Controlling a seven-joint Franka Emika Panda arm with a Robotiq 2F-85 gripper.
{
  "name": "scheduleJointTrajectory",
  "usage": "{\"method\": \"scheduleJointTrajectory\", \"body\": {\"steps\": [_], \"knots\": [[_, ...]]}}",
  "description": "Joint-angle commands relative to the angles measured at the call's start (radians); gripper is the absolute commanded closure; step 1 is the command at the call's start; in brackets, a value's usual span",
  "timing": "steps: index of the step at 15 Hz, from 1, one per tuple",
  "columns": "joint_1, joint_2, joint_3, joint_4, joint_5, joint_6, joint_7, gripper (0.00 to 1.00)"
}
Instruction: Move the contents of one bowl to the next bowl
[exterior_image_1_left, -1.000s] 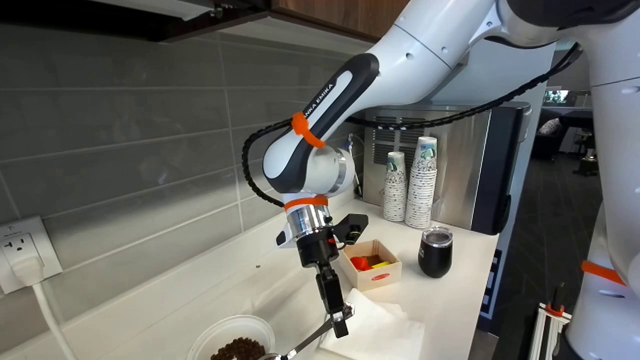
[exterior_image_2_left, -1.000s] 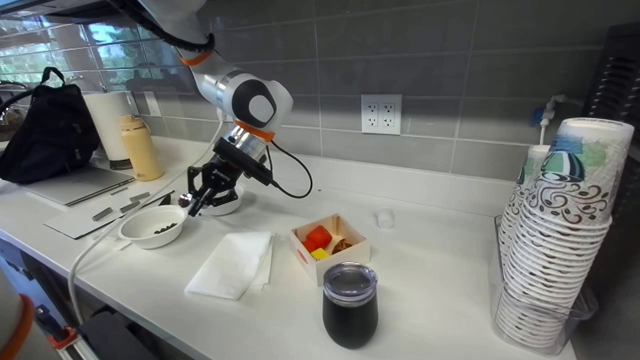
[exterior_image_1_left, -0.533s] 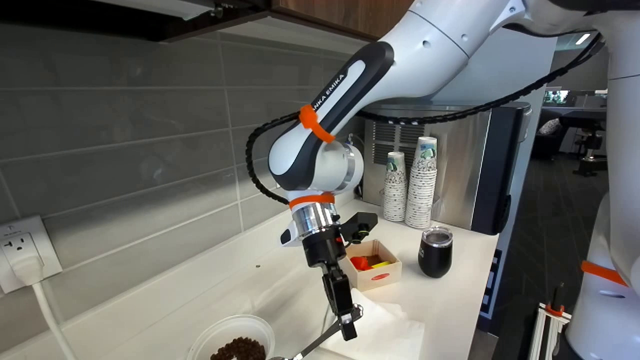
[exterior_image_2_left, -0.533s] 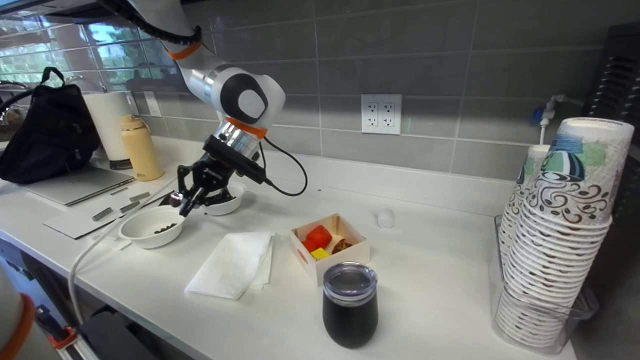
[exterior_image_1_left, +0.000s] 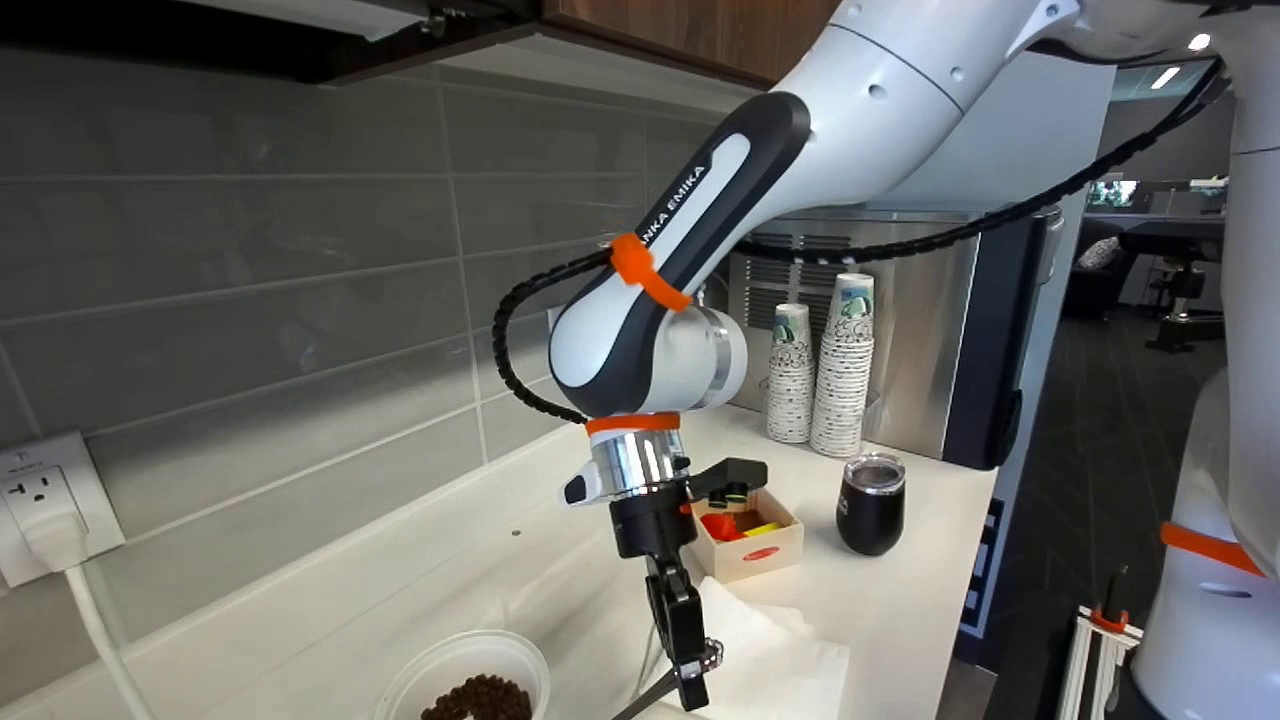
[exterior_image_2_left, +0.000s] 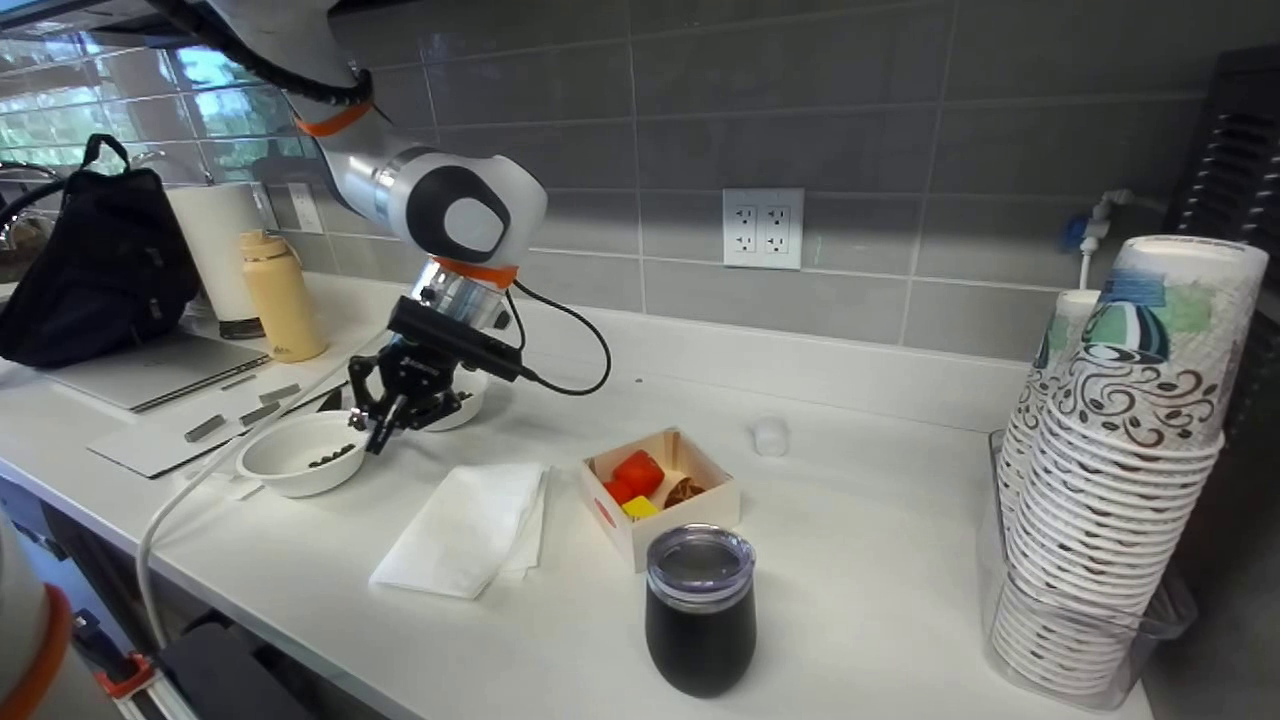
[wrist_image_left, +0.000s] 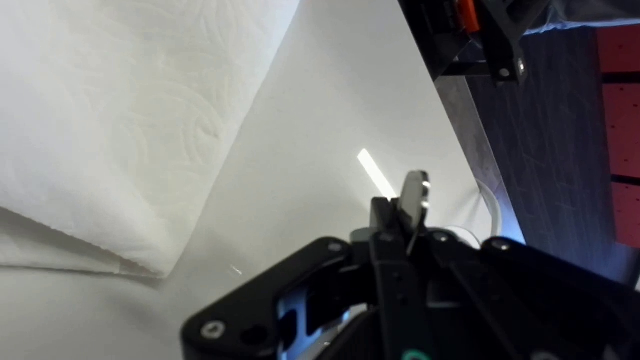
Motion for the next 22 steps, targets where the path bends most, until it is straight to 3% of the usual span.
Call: {"method": "scheduleJointTrajectory", "body": {"steps": [1,7,15,22], "knots": [[0.019,-0.067,0.003,-0.076,0.033,0.103,0.001,0.99],[0.025,-0.125,0.006,-0.13,0.083,0.2,-0.018,0.99],[0.024,-0.168,-0.029,-0.116,0.227,0.062,-0.138,0.99],[0.002,-0.05,-0.088,-0.01,0.204,0.028,-0.12,0.99]]}}
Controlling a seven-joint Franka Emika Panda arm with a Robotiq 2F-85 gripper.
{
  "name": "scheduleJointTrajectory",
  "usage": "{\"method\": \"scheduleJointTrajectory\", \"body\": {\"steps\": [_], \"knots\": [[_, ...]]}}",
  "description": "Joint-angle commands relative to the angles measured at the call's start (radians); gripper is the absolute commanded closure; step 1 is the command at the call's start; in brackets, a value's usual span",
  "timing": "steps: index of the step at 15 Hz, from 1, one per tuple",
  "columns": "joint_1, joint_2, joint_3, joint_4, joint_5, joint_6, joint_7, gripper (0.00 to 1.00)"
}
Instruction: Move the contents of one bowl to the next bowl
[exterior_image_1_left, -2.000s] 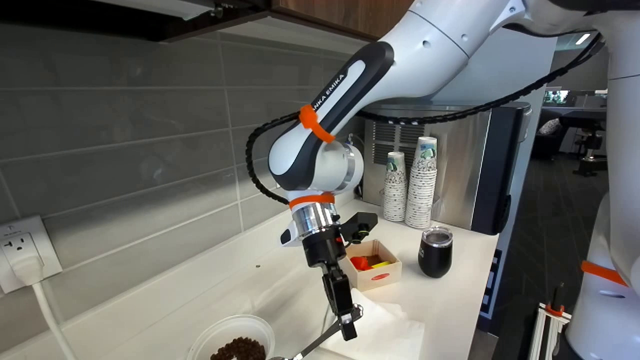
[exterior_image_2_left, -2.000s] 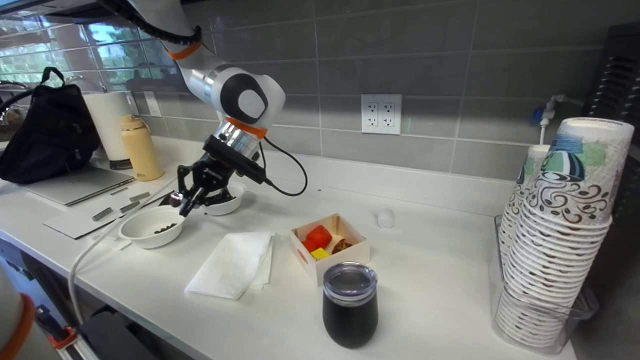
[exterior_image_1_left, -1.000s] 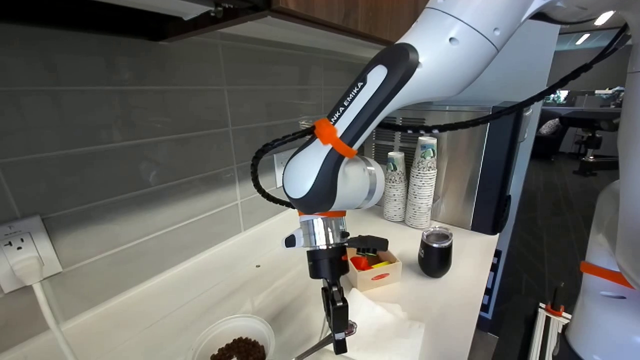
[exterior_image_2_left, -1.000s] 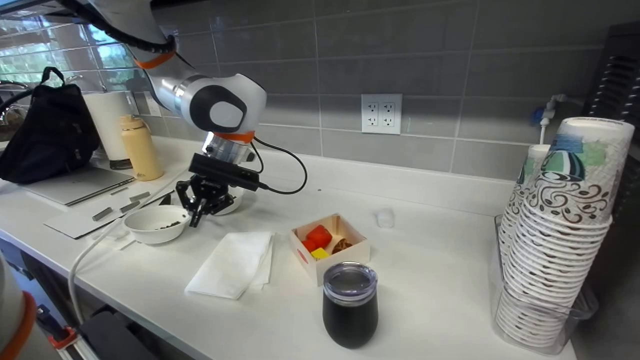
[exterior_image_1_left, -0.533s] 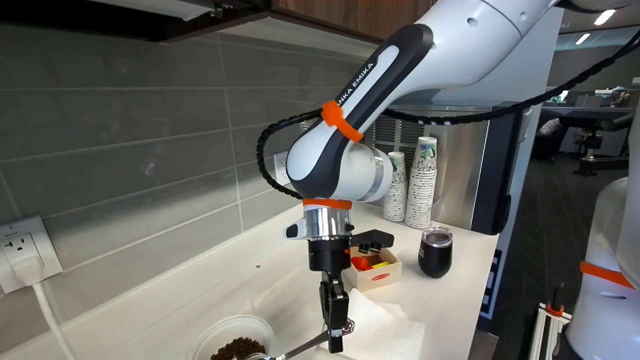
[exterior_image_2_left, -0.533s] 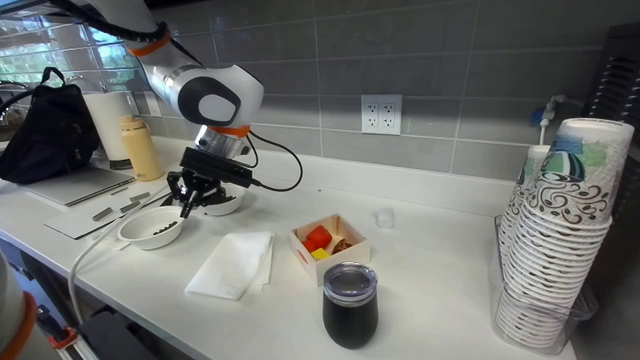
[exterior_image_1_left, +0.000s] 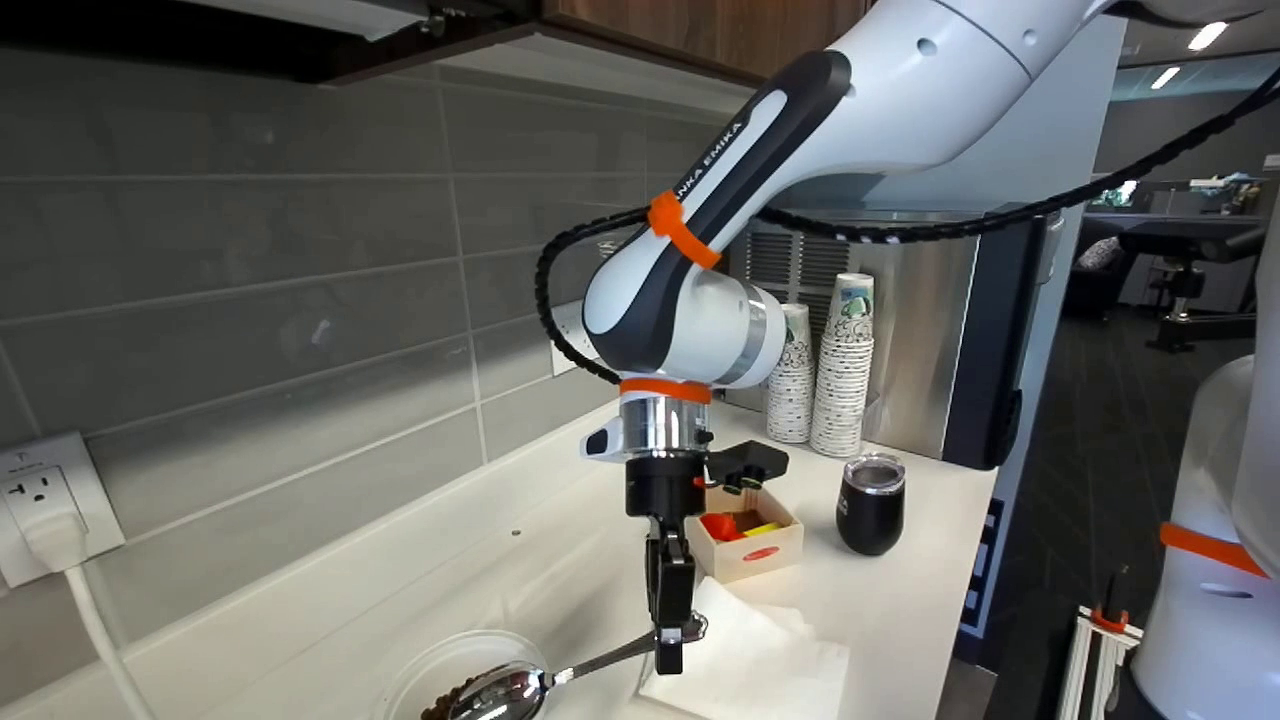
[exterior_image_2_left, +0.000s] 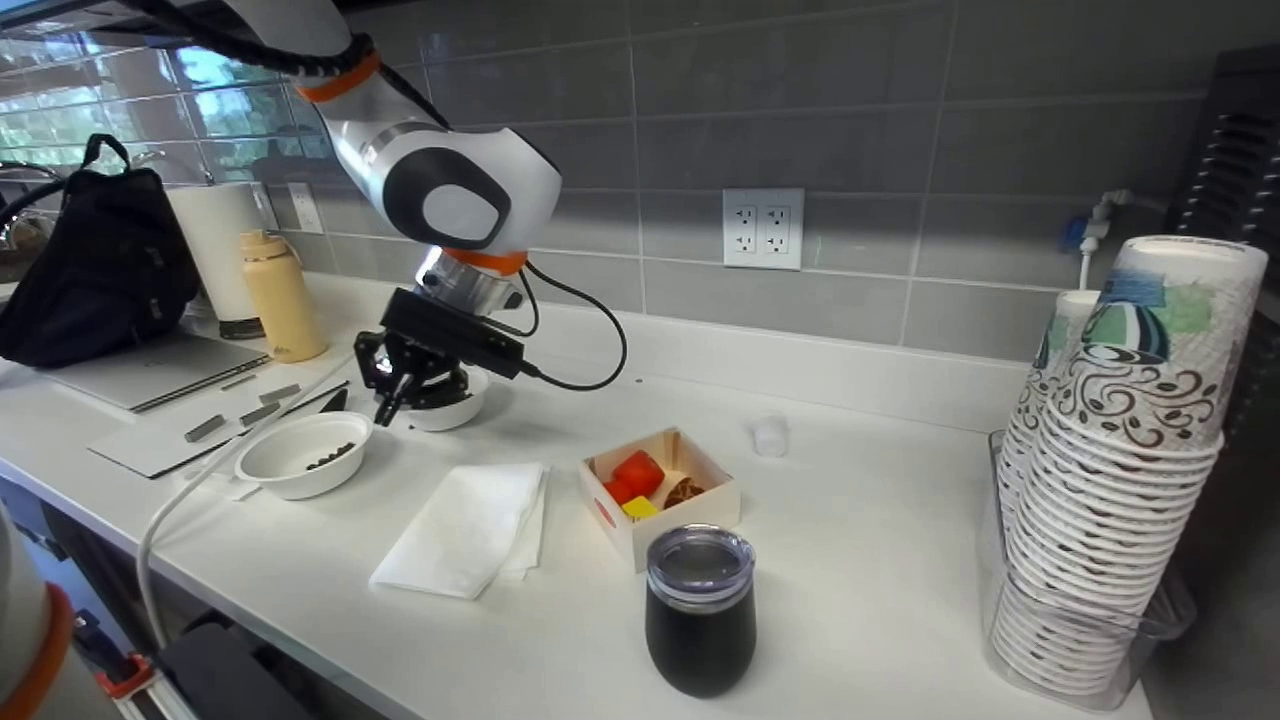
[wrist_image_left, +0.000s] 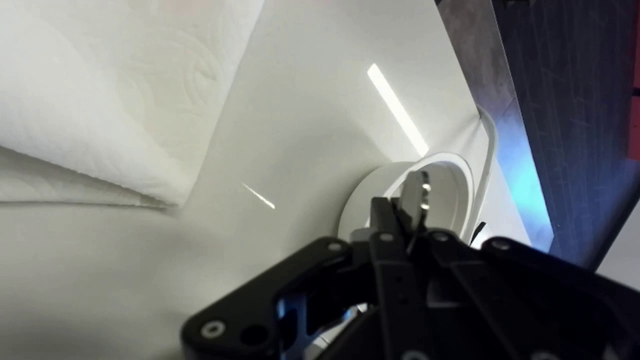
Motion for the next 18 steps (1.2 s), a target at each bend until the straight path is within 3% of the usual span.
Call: {"method": "scheduleJointTrajectory", "body": {"steps": [1,18], "knots": [[-0.015,0.086,-0.021,0.096,0.002,-0.055,-0.009,0.99],[-0.04,0.392,-0.009,0.392,-0.096,-0.086,0.131,0.99]]}}
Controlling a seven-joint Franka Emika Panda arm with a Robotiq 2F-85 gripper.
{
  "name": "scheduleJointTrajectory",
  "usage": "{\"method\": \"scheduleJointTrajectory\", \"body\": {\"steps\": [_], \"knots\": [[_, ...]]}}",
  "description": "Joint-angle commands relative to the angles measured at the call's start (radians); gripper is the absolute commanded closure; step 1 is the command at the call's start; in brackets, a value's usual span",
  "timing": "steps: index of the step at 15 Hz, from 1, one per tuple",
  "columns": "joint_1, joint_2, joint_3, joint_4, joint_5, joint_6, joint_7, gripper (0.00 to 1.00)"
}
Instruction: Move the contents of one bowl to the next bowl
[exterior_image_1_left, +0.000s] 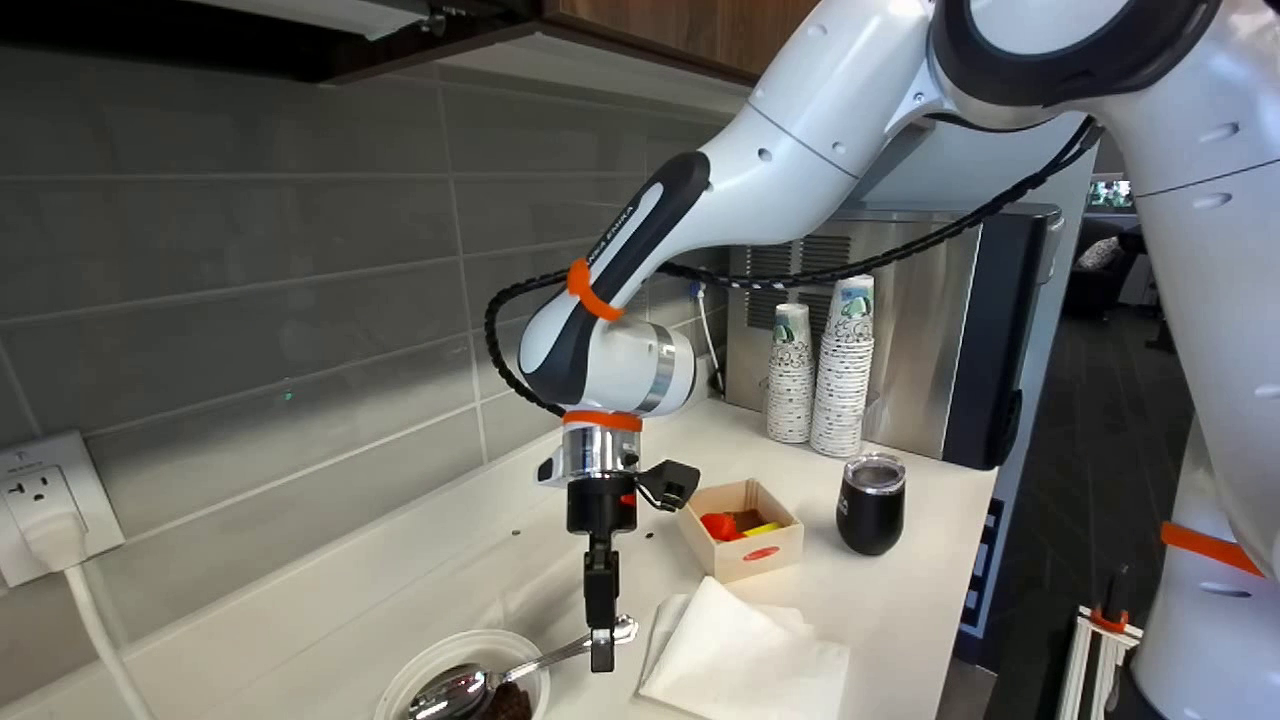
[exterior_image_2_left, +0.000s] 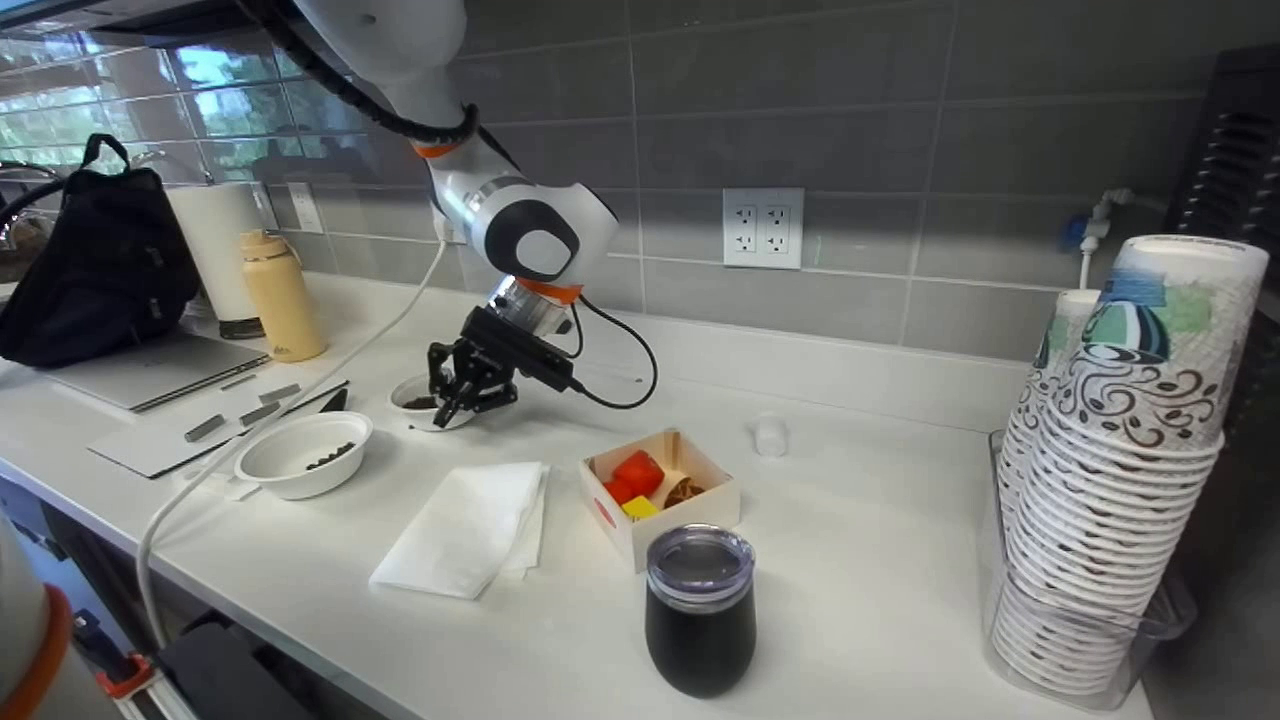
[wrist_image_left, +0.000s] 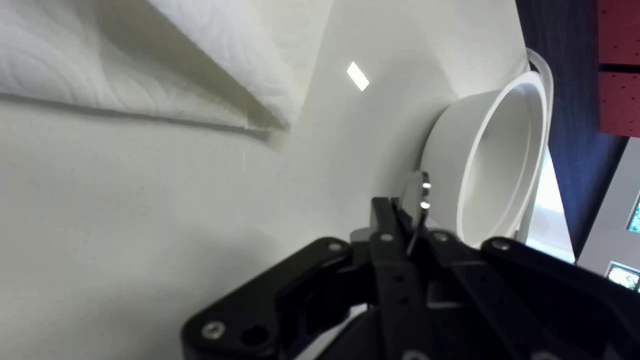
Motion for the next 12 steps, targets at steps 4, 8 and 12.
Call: {"method": "scheduleJointTrajectory", "body": {"steps": [4,8,12], "knots": [[-0.022,0.08,0.016,0.106,-0.081,-0.02,0.102,0.99],[-0.03,0.097,0.028,0.126,-0.101,-0.018,0.124,0.99],[-0.037,0.097,0.04,0.132,-0.107,-0.016,0.129,0.64]]}}
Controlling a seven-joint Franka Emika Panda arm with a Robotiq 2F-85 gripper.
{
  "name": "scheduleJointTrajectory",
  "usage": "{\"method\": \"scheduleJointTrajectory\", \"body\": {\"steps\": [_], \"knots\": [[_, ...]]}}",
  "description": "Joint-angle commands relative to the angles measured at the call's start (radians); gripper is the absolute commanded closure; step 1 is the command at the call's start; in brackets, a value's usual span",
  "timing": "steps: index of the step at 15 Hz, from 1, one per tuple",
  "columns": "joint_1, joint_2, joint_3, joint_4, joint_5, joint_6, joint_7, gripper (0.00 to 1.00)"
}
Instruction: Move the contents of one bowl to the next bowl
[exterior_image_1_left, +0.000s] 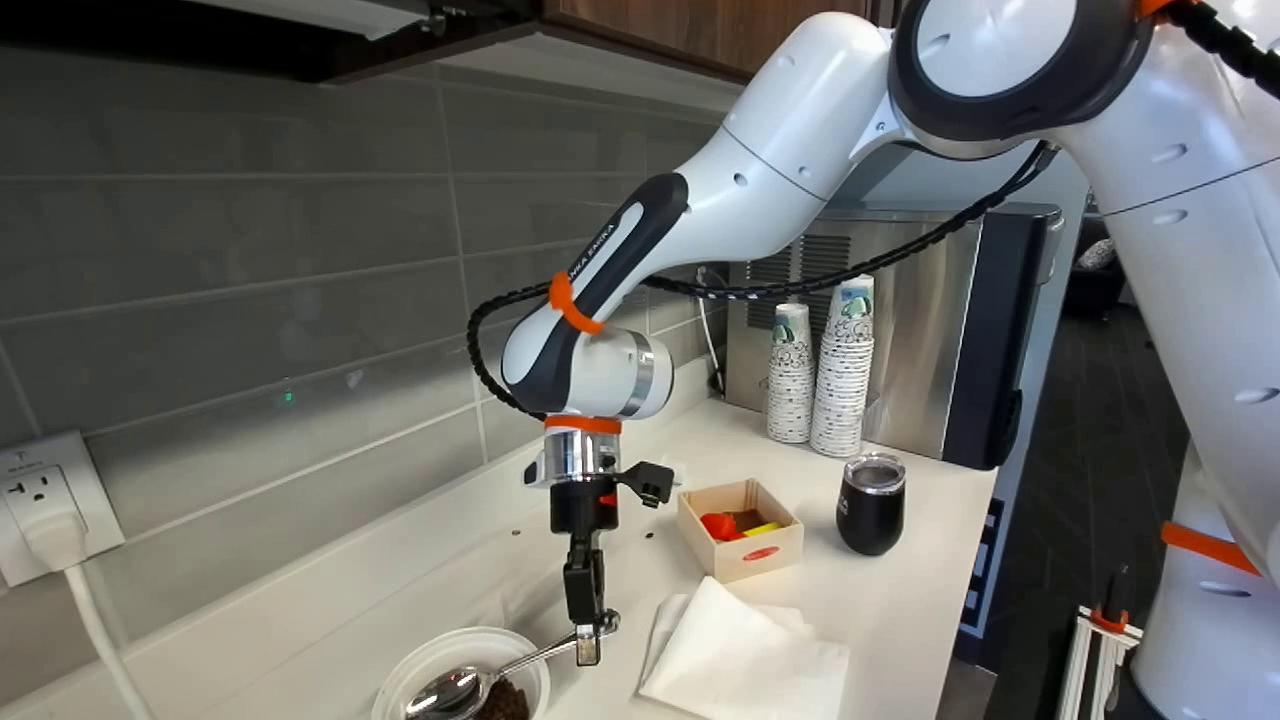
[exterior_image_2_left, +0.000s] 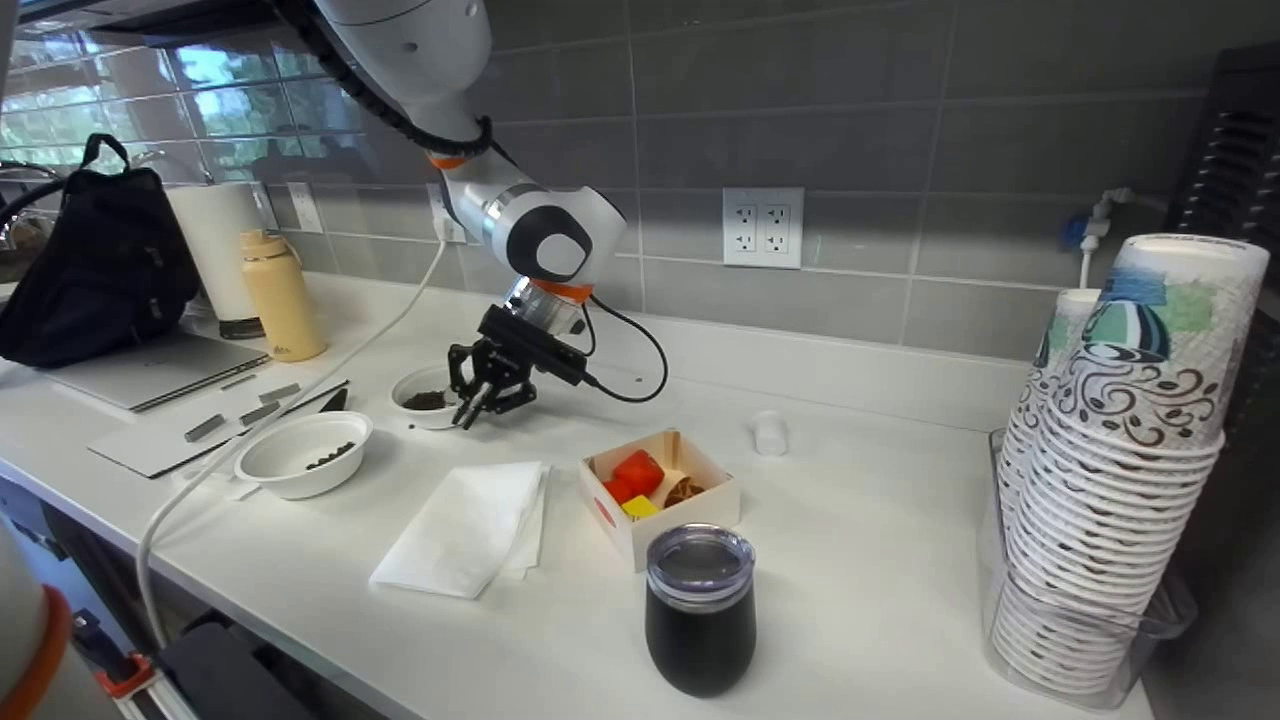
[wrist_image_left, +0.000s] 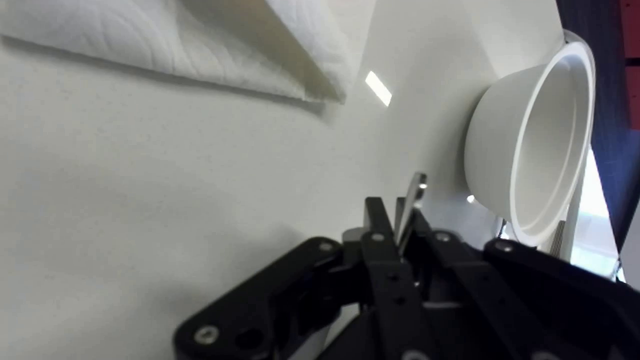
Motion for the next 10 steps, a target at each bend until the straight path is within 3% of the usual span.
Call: {"method": "scheduleJointTrajectory", "body": {"steps": [1,8,10], "knots": [[-0.022,0.01,0.026,0.027,-0.028,-0.015,0.026,0.55],[-0.037,-0.025,0.038,0.016,-0.019,-0.011,0.009,0.01],[-0.041,-0.064,0.04,-0.019,-0.018,-0.003,0.002,0.0]]}}
